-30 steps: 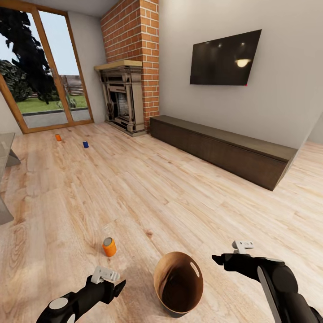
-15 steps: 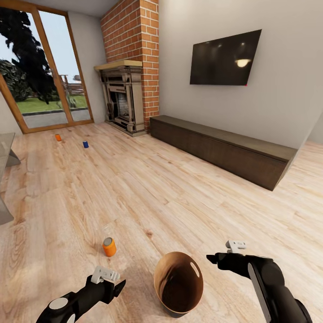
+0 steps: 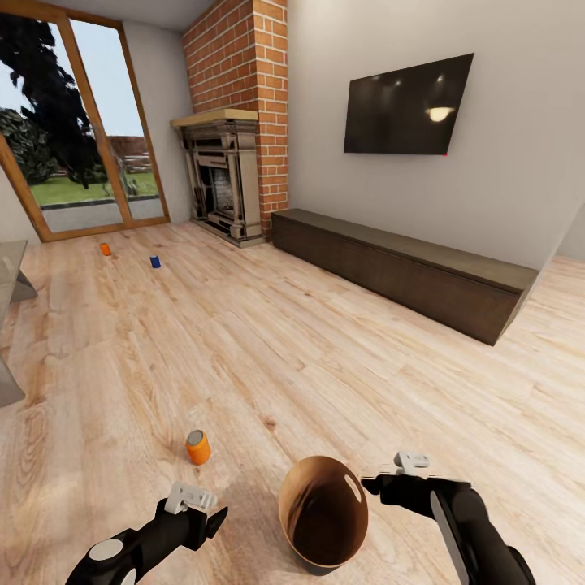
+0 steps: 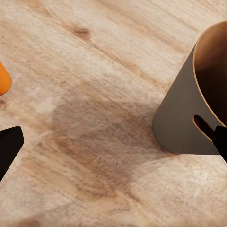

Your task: Put the three can of soda from the living room inside the tash can in the kitchen.

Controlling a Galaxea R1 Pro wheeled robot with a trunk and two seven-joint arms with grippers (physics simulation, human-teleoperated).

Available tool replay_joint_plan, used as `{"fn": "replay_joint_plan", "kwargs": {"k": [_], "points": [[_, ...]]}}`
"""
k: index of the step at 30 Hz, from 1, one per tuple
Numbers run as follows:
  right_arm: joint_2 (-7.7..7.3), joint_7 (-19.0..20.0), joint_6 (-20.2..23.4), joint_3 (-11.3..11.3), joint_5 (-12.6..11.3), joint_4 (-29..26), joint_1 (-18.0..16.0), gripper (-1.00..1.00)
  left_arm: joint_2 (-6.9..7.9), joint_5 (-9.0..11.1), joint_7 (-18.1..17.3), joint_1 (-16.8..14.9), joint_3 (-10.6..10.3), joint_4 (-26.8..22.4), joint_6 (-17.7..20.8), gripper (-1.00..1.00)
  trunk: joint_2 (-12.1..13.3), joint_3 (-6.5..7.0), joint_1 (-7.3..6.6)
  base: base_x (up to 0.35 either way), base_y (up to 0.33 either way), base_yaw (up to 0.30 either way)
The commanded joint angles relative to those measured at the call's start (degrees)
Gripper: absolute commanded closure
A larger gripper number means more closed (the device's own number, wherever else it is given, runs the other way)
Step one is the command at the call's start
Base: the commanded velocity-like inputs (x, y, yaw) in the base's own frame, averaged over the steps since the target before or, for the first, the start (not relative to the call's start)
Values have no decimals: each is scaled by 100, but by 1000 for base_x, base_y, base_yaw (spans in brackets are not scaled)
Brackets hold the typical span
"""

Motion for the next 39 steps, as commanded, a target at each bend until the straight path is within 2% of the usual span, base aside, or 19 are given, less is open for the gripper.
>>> {"fn": "replay_joint_plan", "kwargs": {"k": [1,7,16,20,35,39], "points": [[-2,0,-42,0,-1,59,0,-100,0,0,0,0,0,0,0,-100,0,0,0,0,0,0],[-12,-2,-306,2,2,531,-98,-100,0,0,0,0,0,0,-1,-100,0,0,0,0,0,0],[-7,-18,-471,2,3,829,-205,-100,0,0,0,0,0,0,0,-100,0,0,0,0,0,0],[-1,-39,-666,2,2,1275,-391,-100,0,0,0,0,0,0,0,-100,0,0,0,0,0,0],[16,-44,-889,10,0,1626,-465,-100,0,0,0,0,0,9,0,-100,0,0,0,0,0,0],[44,-95,-1064,10,2,1840,-476,-100,2,0,0,0,0,9,0,-100,0,0,0,0,0,0]]}}
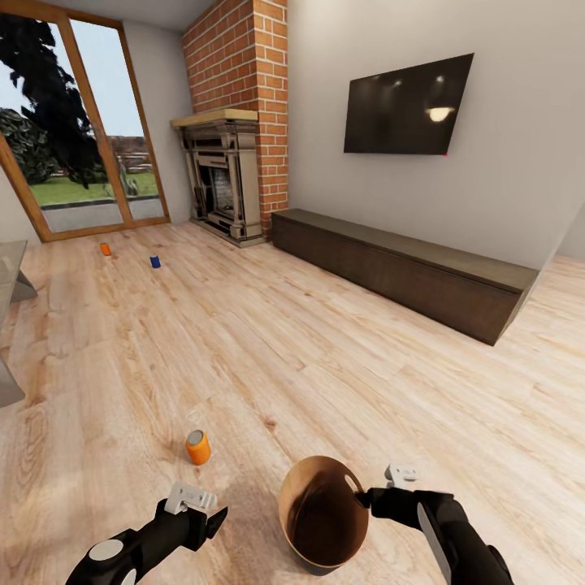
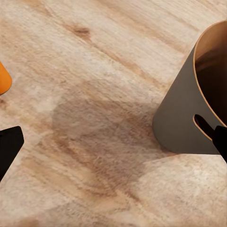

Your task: Put the three can of soda from the living room inside the tash can in the kitchen.

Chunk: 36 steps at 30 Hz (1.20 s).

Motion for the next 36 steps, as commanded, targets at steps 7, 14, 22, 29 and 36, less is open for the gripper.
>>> {"fn": "replay_joint_plan", "kwargs": {"k": [7,14,22,29,36], "points": [[67,-102,-331,0,1,699,-262,-100,-2,0,0,0,0,1,0,-100,0,0,0,0,0,0],[158,-288,-515,0,1,1255,-454,-100,2,0,0,0,0,0,0,-100,0,0,0,0,0,0],[275,-622,-1318,1,130,2753,-1033,-100,6,0,0,0,8,0,0,-100,0,0,0,0,0,0],[282,-653,-1403,0,201,2896,-1087,-100,7,0,0,0,5,4,0,-100,0,0,0,0,0,0],[255,-653,-1409,0,203,2903,-1088,-100,7,0,0,0,7,8,0,-100,0,0,0,0,0,0]]}}
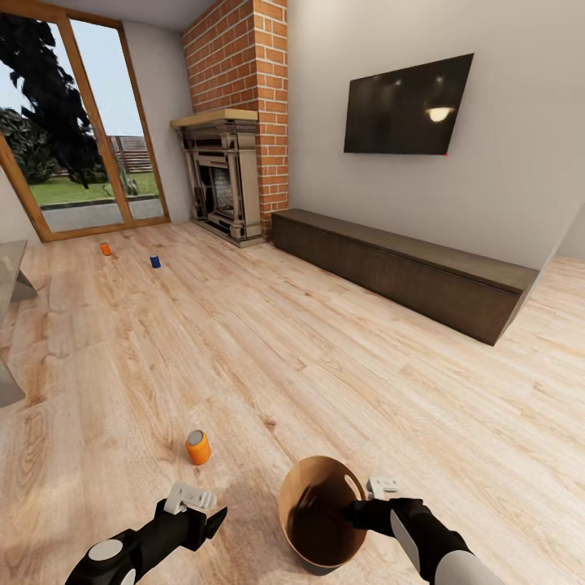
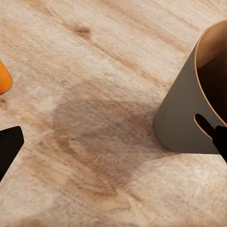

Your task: Put the three can of soda from the living room inside the tash can in the kitchen.

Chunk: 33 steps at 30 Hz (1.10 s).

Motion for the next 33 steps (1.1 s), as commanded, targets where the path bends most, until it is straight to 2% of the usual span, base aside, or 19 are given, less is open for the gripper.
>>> {"fn": "replay_joint_plan", "kwargs": {"k": [1,14,15,33], "points": [[-6,0,-2,0,-2,2,0,-100,0,0,0,0,1,-1,0,-100,0,0,0,0,0,0],[-52,0,-13,0,-9,5,0,-100,0,0,0,0,1,1,0,-100,0,0,0,0,0,0],[-53,0,-13,0,-9,5,0,100,0,0,0,0,1,1,0,-100,0,0,0,0,0,0],[-58,0,-13,-8,-23,5,0,100,0,0,-3,0,-7,-8,0,-100,0,0,0,0,0,0]]}}
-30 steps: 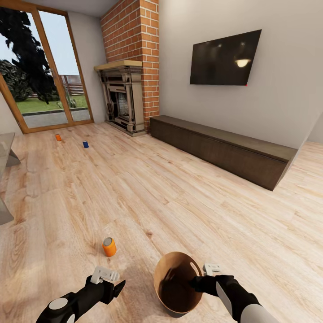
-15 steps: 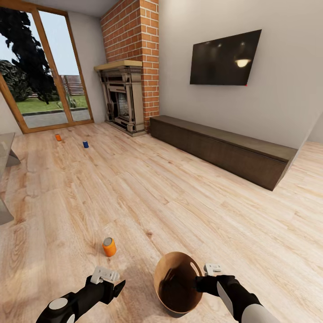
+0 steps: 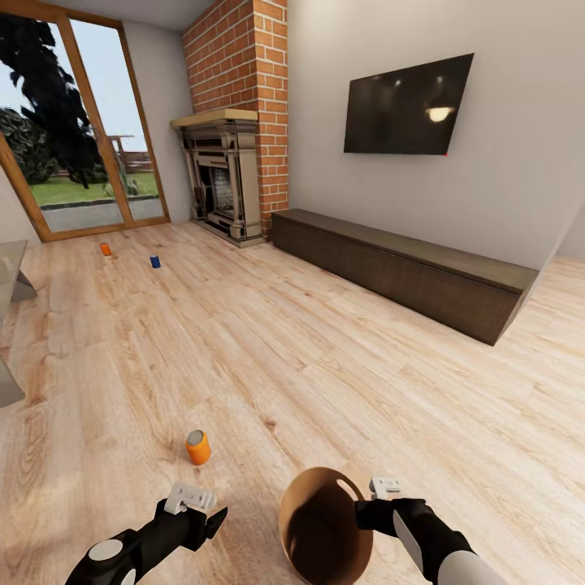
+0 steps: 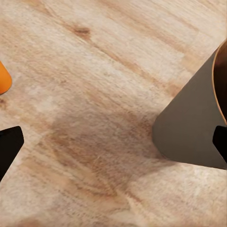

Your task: Put the three can of soda from the living room inside the tash can in the kitchen.

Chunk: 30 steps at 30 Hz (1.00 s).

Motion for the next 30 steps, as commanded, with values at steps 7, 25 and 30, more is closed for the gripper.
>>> {"fn": "replay_joint_plan", "kwargs": {"k": [7,25,30], "points": [[-7,2,9,-11,-97,-7,-1,100,0,0,-2,0,1,0,0,-100,0,0,0,0,0,0],[11,503,4049,-48,-170,-5046,15,100,-8,0,-13,0,5,-19,0,-100,0,0,0,0,0,0],[-181,610,4049,-207,-121,-5981,362,100,-12,32,-42,0,8,-43,0,-100,0,0,0,0,0,0]]}}
